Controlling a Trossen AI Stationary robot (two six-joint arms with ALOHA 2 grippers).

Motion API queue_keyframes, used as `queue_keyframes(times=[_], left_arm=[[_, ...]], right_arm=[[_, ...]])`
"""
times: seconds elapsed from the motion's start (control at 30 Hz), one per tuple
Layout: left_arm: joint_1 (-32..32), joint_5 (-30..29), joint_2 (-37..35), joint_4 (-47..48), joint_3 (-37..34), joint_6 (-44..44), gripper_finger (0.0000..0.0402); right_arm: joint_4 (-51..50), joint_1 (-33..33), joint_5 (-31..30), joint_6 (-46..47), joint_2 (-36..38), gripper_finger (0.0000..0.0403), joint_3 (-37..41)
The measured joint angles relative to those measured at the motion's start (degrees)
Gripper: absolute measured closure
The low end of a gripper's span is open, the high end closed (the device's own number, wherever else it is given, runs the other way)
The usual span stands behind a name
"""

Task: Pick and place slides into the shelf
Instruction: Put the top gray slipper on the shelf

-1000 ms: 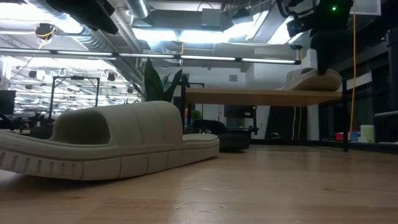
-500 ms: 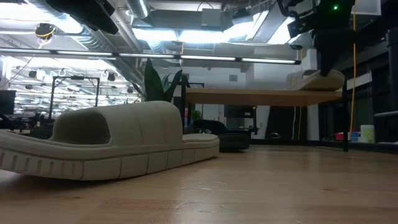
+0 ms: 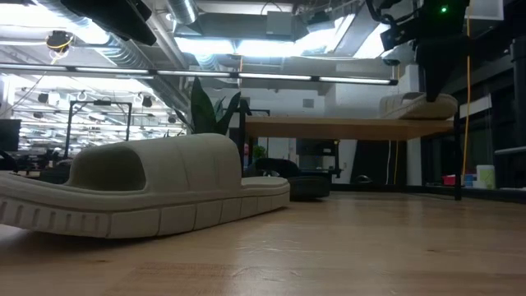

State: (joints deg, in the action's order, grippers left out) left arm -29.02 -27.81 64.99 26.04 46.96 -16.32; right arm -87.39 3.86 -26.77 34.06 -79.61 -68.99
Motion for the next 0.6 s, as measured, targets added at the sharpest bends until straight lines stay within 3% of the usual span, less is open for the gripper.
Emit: queue_keyframes(times=[0.6], left_arm=[[0.00, 0.00, 0.02, 0.00, 0.00, 0.02, 0.0401]], right_arm=[[0.18, 0.01, 1.04, -0.09, 0.00, 0.0386, -0.09]])
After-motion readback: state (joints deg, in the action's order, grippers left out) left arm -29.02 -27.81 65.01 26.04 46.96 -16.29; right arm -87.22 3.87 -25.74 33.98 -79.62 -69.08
